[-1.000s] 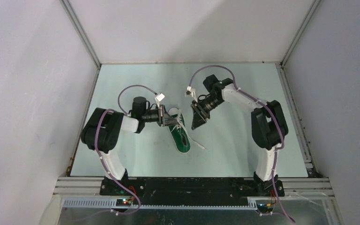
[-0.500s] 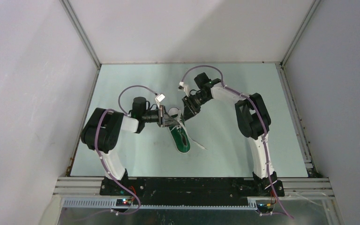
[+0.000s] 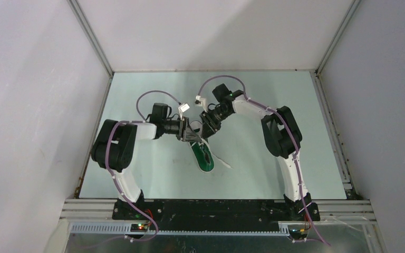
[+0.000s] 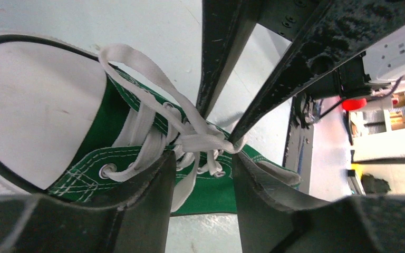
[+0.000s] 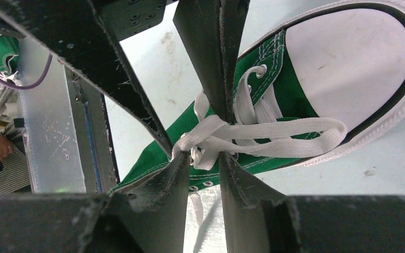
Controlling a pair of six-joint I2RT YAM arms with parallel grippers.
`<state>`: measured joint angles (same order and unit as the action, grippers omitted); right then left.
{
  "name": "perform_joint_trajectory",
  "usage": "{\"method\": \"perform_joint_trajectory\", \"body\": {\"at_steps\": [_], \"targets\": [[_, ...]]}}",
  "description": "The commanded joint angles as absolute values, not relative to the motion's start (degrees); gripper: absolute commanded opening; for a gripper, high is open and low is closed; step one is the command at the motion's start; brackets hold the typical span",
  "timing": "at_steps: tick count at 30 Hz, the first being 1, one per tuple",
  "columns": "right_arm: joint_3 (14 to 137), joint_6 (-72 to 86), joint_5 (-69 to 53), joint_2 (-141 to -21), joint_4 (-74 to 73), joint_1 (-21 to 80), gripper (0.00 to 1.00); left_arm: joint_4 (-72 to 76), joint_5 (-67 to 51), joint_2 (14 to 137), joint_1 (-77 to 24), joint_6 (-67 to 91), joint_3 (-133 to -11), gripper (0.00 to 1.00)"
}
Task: Tie the shoes
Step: Wrap the shoelace around the shoelace.
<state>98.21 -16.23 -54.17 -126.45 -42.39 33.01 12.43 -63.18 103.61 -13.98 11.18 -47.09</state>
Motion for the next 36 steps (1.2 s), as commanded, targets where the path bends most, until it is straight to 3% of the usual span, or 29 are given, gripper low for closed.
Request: {"method": "perform_joint_trajectory", "body": {"at_steps": [1, 8, 17, 29, 36], "targets": [[100.5, -18.3, -52.5, -125.0, -43.2, 34.1, 0.30, 3.6, -66.9, 104.2, -13.7, 4.0, -50.5, 0.53], [100.4, -19.3, -49.2, -124.7, -43.7, 34.9, 0.24, 2.5, -68.0, 105.2, -13.7, 4.3, -51.3, 0.55], [100.2, -20.1, -47.2, -124.3, -44.0, 35.4, 0.08, 8.8, -66.8, 108.4, -13.7, 14.1, -52.3, 0.55], [100.0, -19.5, -46.6, -123.2, -43.8, 35.5, 0.00, 11.0, -69.7, 109.9, -12.6, 20.3, -53.5, 0.60], [99.7, -19.4, -46.2, -122.7, -43.8, 35.5, 0.00, 11.8, -70.3, 113.9, -12.1, 25.9, -55.8, 0.50]]}}
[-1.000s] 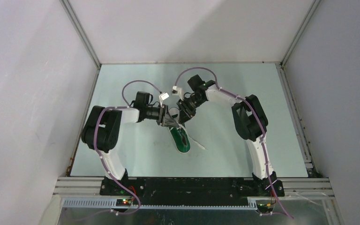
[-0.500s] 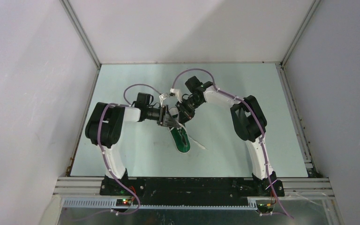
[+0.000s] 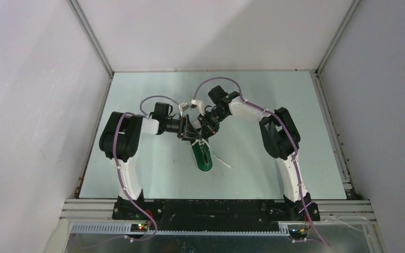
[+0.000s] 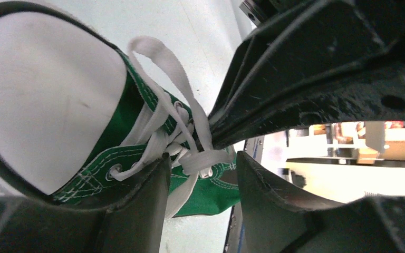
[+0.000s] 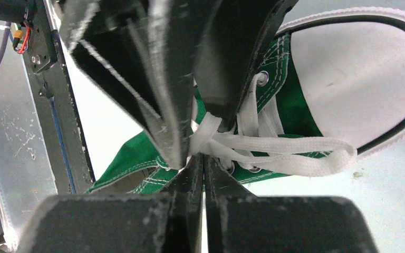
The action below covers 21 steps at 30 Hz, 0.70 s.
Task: Tie the shoes
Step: Wrap the shoelace around the shoelace.
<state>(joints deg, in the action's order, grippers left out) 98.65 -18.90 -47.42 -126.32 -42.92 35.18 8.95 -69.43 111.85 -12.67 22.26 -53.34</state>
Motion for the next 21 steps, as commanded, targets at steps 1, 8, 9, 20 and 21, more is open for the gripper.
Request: {"method": "perform_joint_trajectory", "body": {"at_steps": [1, 8, 9, 20, 21], "targets": [[99.6, -19.4, -46.1, -122.6, -43.8, 35.4, 0.00, 11.7, -70.4, 114.2, -12.2, 26.3, -56.2, 0.47], [99.2, -19.4, -45.6, -121.9, -43.8, 35.4, 0.00, 13.1, -70.9, 114.8, -12.2, 26.4, -55.6, 0.25], [99.1, -19.4, -45.5, -121.6, -43.9, 35.4, 0.00, 13.7, -70.9, 114.7, -12.2, 26.3, -55.2, 0.18], [98.2, -15.6, -48.5, -119.6, -43.0, 33.4, 0.00, 13.0, -70.7, 111.6, -12.2, 19.2, -53.2, 0.02], [98.0, -15.5, -48.7, -119.6, -43.0, 33.3, 0.00, 13.1, -70.3, 111.0, -12.2, 18.9, -53.0, 0.02]]}}
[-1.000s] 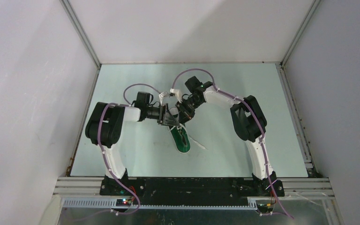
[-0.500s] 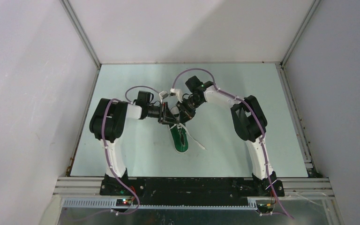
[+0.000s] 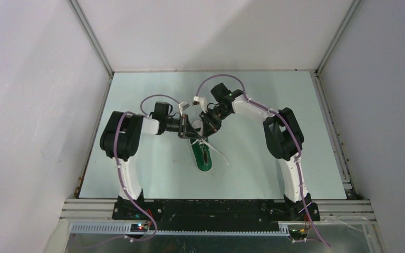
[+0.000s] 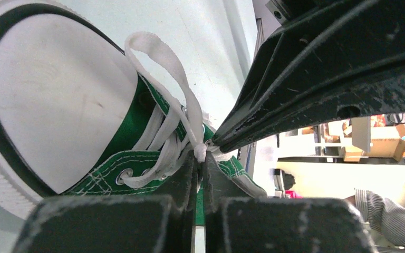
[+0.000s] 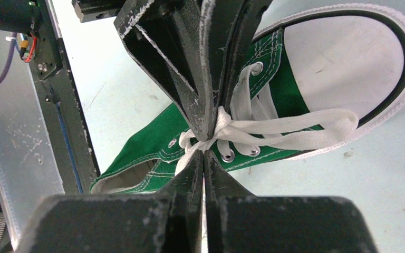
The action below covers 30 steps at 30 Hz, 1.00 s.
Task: Tie the shoes
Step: Wrap the shoelace around the shoelace.
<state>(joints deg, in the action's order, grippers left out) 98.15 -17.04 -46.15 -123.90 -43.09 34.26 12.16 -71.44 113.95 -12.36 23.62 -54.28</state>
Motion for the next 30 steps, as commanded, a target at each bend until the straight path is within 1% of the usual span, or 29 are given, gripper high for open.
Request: {"method": "perform_joint_trajectory", "body": {"at_steps": [1, 6, 16, 24, 30], "targets": [[97.9, -15.2, -48.9, -119.7, -43.0, 33.2, 0.00, 13.6, -70.0, 110.6, -12.2, 18.5, -52.4, 0.01], [96.4, -12.0, -53.1, -119.8, -41.7, 32.3, 0.00, 20.4, -67.0, 106.9, -12.5, 19.4, -48.4, 0.00], [92.1, 1.2, -62.6, -119.6, -34.8, 30.2, 0.00, 31.4, -60.6, 102.5, -14.7, 22.4, -43.0, 0.00], [87.6, 15.4, -67.6, -119.4, -25.2, 29.4, 0.00, 33.0, -56.7, 100.5, -15.1, 21.8, -41.3, 0.00], [85.2, 24.1, -70.3, -119.8, -18.1, 29.4, 0.00, 33.8, -57.0, 99.2, -16.3, 20.2, -39.9, 0.00]]}}
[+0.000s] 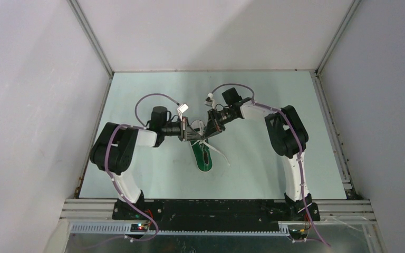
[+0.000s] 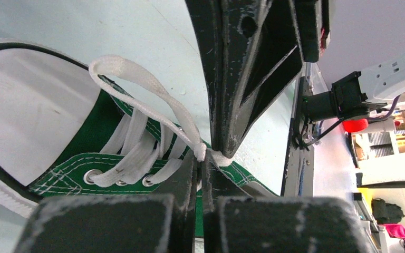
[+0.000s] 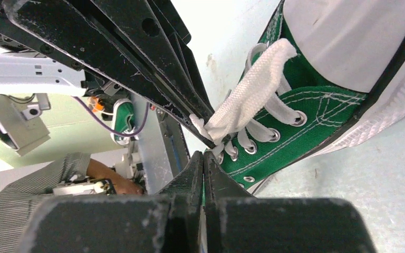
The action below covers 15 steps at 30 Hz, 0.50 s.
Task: Tie the shoes
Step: Wrap the shoelace around the shoelace.
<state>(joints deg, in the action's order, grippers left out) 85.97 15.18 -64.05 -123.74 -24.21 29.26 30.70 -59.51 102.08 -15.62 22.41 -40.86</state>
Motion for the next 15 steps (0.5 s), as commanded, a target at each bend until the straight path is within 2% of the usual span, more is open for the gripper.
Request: {"method": "perform_joint_trajectory", "body": {"at_steps": [1, 8, 15], "targets": [[84.7, 25.0, -70.8, -119.9, -16.4, 29.4, 0.00, 33.9, -57.1, 99.1, -16.3, 19.7, -39.8, 0.00], [83.2, 30.9, -71.3, -120.3, -13.0, 29.5, 0.00, 37.7, -55.7, 98.5, -17.4, 19.6, -38.3, 0.00], [80.0, 38.1, -71.0, -120.2, -10.4, 29.6, 0.00, 59.9, -43.0, 99.1, -21.0, 31.9, -30.0, 0.00]]}}
